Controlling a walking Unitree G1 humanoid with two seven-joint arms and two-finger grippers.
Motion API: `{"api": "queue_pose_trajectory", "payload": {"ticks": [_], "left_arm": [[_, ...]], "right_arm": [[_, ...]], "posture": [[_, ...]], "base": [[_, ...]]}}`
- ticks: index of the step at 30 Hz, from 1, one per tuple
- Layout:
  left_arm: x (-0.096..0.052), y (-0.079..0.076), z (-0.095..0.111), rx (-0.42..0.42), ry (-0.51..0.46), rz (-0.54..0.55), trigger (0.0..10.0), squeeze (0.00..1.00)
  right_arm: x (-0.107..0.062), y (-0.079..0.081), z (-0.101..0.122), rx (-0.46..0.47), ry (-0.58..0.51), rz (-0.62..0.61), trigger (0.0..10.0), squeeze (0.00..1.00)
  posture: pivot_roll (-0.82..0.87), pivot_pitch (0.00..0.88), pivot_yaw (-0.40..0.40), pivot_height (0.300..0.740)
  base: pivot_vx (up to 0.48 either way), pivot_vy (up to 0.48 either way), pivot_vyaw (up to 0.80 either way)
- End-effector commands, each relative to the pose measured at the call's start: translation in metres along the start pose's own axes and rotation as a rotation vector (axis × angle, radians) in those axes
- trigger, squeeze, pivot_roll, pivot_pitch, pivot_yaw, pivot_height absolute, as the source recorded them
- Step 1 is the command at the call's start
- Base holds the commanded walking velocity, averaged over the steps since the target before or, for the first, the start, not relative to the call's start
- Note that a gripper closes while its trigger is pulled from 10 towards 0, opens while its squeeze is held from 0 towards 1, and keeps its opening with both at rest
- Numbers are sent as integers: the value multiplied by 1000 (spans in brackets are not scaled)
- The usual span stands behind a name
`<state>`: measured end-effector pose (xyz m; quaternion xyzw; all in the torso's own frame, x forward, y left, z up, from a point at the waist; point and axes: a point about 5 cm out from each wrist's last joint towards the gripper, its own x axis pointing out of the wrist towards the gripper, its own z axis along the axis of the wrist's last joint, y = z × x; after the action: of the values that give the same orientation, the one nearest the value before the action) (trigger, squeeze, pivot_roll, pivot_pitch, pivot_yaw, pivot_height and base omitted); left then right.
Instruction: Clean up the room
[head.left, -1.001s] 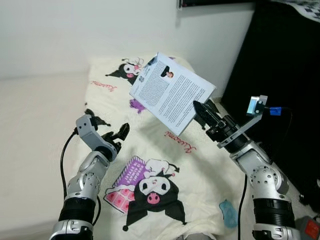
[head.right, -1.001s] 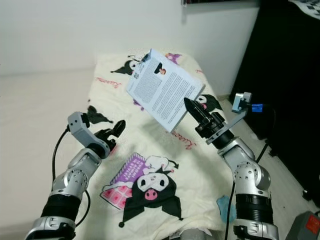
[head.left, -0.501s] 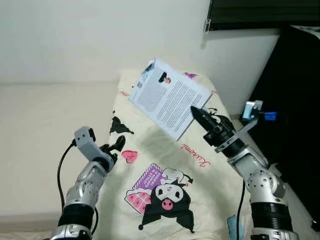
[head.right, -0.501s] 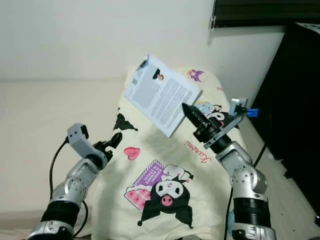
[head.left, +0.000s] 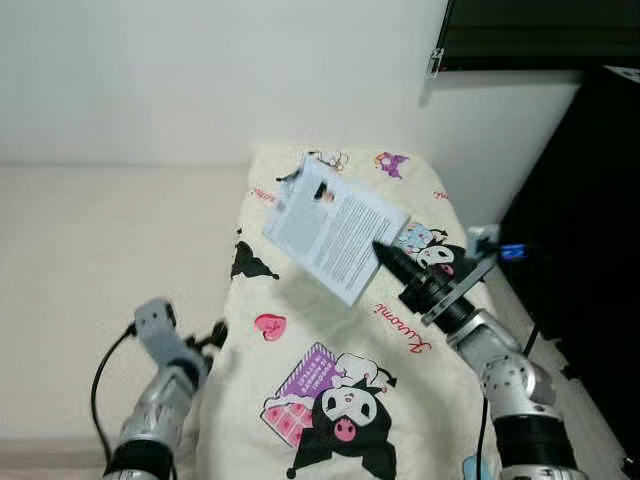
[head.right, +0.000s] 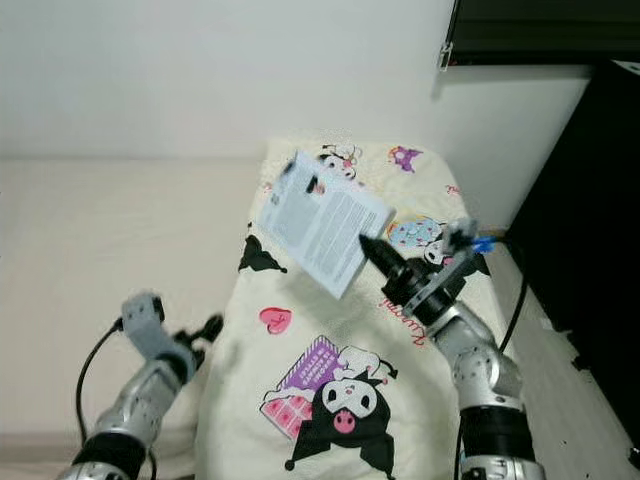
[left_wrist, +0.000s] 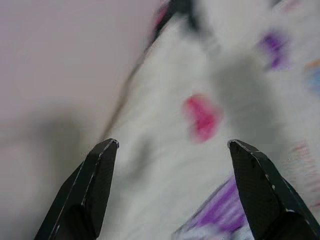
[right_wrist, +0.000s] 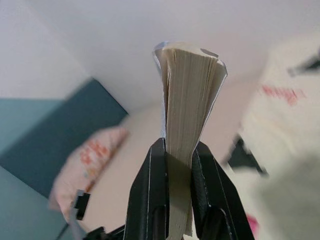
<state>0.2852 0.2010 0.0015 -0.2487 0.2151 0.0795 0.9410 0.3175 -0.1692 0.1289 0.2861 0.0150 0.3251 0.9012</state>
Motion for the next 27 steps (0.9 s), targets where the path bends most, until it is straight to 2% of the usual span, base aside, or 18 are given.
{"api": "queue_pose_trajectory", "payload": {"ticks": [1, 2, 3, 5, 6, 7, 9, 13, 16, 20, 27], "left_arm": [[-9, 25, -16, 16, 61, 90, 10000, 0], [-13, 34, -25, 22, 97, 129, 10000, 0], [-18, 42, -32, 25, 125, 162, 10000, 0], [-18, 42, -32, 25, 125, 162, 10000, 0], [-25, 53, -45, 28, 183, 220, 10000, 0], [-25, 53, -45, 28, 183, 220, 10000, 0], [-33, 62, -57, 42, 241, 261, 10000, 0], [-42, 72, -69, 49, 281, 302, 10000, 0], [-47, 77, -73, 58, 297, 320, 10000, 0], [-61, 87, -91, 106, 368, 349, 10000, 0], [-70, 91, -102, 145, 418, 351, 10000, 0]], "right_arm": [[-4, -7, -13, -46, 54, -38, 0, 0], [-8, -14, -24, -73, 116, -96, 1961, 0], [-12, -22, -35, -100, 171, -153, 10000, 0], [-12, -22, -35, -100, 171, -153, 10000, 0], [-24, -36, -52, -144, 250, -258, 10000, 0], [-24, -36, -52, -144, 250, -258, 10000, 0], [-38, -46, -64, -146, 286, -338, 10000, 0], [-45, -48, -68, -143, 285, -351, 10000, 0], [-46, -47, -68, -145, 277, -340, 10000, 0], [-38, -40, -60, -158, 224, -259, 10000, 0], [-25, -35, -57, -192, 177, -190, 10000, 0]], "posture": [[-45, 73, -16, 740], [-46, 73, -16, 740], [-47, 72, -16, 740], [-47, 72, -16, 740], [-43, 69, -19, 740], [-43, 69, -19, 740], [-37, 67, -21, 740], [-38, 67, -18, 740], [-43, 68, -14, 740], [-43, 68, -17, 740], [-39, 61, -16, 740]], "base": [[0, 0, 0], [0, 0, 0], [0, 0, 0], [0, 0, 0], [0, 0, 0], [0, 0, 0], [-480, 0, 669], [-480, 0, 663], [-480, 0, 663], [0, 0, 666], [0, 0, 665]]}}
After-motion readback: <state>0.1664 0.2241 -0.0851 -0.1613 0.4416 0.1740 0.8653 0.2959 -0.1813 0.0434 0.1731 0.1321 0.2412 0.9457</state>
